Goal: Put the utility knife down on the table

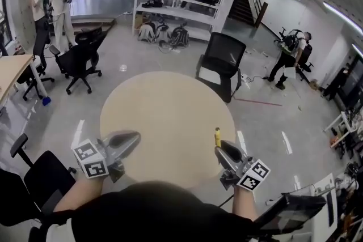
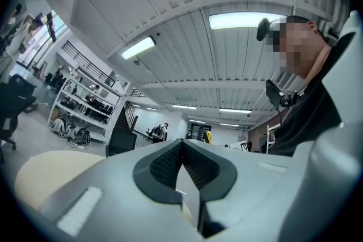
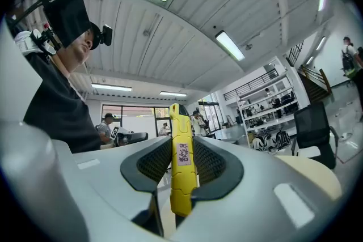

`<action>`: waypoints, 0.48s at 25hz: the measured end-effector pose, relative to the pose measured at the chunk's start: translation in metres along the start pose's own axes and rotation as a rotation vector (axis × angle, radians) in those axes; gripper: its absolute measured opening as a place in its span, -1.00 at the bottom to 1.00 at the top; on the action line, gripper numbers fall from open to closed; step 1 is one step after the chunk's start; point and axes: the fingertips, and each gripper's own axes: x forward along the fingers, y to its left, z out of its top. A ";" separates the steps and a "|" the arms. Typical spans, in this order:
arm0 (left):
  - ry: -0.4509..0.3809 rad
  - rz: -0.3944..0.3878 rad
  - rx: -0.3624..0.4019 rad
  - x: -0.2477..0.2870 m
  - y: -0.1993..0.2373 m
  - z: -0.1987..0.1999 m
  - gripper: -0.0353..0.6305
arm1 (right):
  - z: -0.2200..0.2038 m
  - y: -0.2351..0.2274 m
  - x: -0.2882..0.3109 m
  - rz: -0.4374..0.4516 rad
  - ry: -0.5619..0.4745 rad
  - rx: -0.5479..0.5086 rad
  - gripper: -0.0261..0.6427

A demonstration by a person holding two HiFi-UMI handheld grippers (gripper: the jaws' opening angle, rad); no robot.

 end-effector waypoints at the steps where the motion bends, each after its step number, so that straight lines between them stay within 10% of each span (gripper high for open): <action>1: 0.000 0.011 0.004 0.011 -0.002 -0.003 -0.90 | 0.004 -0.013 -0.002 0.019 0.002 0.000 -0.53; 12: 0.030 0.163 0.020 0.098 -0.011 -0.021 -0.90 | 0.008 -0.123 -0.017 0.161 -0.001 0.088 -0.53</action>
